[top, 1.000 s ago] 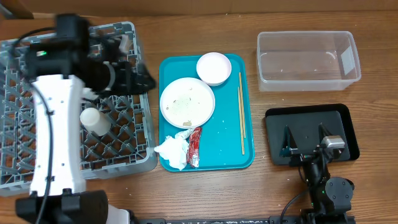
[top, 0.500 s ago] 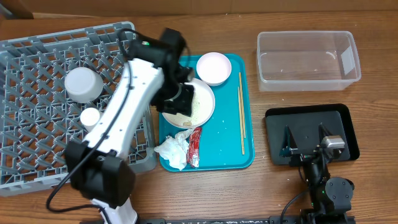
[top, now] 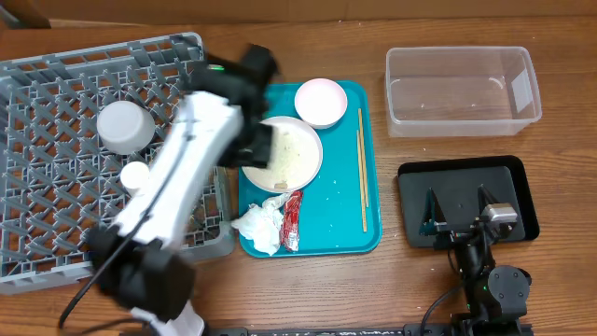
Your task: Sort waste into correct bins and load items into the dishwasher
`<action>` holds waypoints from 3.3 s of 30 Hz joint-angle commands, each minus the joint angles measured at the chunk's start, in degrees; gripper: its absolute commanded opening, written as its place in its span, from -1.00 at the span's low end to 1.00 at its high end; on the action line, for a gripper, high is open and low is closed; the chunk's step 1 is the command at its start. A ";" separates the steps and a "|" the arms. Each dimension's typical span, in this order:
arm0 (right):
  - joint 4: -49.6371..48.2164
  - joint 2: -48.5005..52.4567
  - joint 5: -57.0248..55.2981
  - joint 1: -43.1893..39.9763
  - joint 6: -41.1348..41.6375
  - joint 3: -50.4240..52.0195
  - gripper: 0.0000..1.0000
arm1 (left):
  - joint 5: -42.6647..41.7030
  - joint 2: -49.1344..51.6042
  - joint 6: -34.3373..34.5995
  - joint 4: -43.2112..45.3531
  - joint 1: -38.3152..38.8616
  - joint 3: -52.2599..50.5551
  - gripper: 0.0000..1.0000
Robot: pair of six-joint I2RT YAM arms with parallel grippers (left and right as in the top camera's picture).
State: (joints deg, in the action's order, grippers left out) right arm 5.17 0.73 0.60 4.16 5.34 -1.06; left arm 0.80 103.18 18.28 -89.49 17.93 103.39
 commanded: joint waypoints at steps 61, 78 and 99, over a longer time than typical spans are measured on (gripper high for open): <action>43.12 76.11 8.00 38.45 12.41 -74.55 1.00 | 7.72 -8.68 7.50 3.23 -38.56 0.31 1.00; 44.72 92.08 15.34 42.62 16.35 -73.16 0.97 | 7.69 -8.68 7.48 3.21 -38.56 0.31 1.00; 44.22 103.08 4.61 48.17 45.07 -73.16 -0.08 | 7.69 -8.68 7.48 3.21 -38.56 0.31 1.00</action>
State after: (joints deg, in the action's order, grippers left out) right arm 49.63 103.11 5.58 50.61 48.12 -73.87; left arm 7.60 93.93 25.17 -86.32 -20.73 103.44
